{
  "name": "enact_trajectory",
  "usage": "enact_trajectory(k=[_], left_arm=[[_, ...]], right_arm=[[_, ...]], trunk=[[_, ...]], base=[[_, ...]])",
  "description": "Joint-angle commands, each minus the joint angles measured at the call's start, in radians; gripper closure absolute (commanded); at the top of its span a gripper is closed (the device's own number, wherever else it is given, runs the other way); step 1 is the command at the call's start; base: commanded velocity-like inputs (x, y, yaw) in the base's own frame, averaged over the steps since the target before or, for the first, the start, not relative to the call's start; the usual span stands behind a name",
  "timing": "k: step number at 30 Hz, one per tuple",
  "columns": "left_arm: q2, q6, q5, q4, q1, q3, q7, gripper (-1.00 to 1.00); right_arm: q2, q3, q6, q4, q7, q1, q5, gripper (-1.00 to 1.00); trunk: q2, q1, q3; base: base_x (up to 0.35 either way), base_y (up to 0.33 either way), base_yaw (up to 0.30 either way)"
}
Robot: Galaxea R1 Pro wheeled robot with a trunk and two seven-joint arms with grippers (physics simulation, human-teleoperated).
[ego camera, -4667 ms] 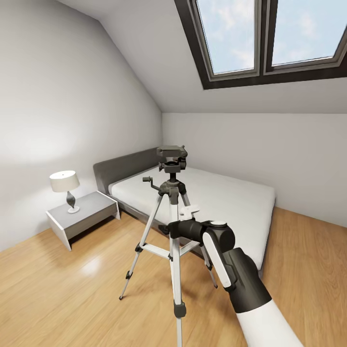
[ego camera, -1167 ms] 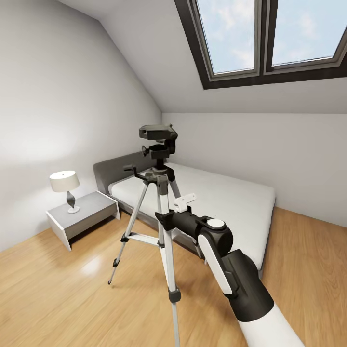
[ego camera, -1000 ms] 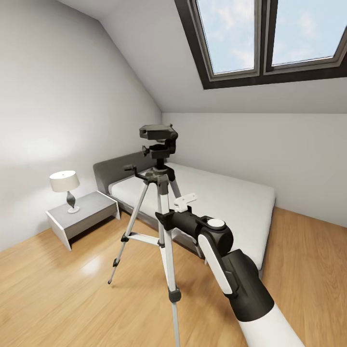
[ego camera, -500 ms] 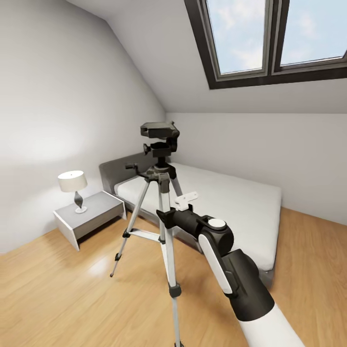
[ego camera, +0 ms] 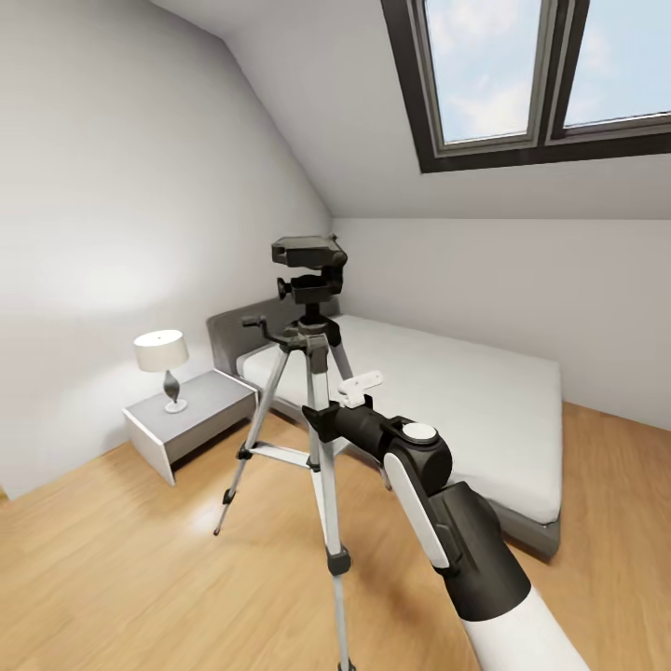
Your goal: Attach the digital camera to the camera tripod in the bedroom.
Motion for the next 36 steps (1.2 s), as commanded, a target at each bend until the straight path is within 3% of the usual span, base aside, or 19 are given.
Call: enact_trajectory(k=[1, 10, 22, 36], left_arm=[[0.0, -0.001, 0.004, -0.001, 0.0, 0.001, 0.0, -1.0], [0.0, -0.001, 0.004, -0.001, 0.0, 0.001, 0.0, -1.0], [0.001, -0.001, 0.004, -0.001, 0.0, 0.001, 0.0, -1.0], [0.001, -0.001, 0.004, -0.001, 0.0, 0.001, 0.0, -1.0]], right_arm=[[0.001, -0.001, 0.005, -0.001, 0.002, -0.001, -0.003, 1.0], [0.001, -0.003, 0.006, 0.0, 0.003, -0.001, -0.004, 1.0], [0.001, -0.034, 0.007, 0.001, 0.013, -0.001, -0.007, 1.0], [-0.002, -0.036, 0.007, 0.002, 0.107, -0.001, -0.019, 1.0]], trunk=[[-0.001, 0.0, -0.001], [-0.001, 0.0, -0.001], [-0.001, 0.0, -0.001], [-0.001, 0.0, -0.001]], base=[[0.0, 0.332, 0.0], [0.0, 0.332, 0.0], [0.0, 0.332, 0.0], [0.0, 0.332, 0.0]])
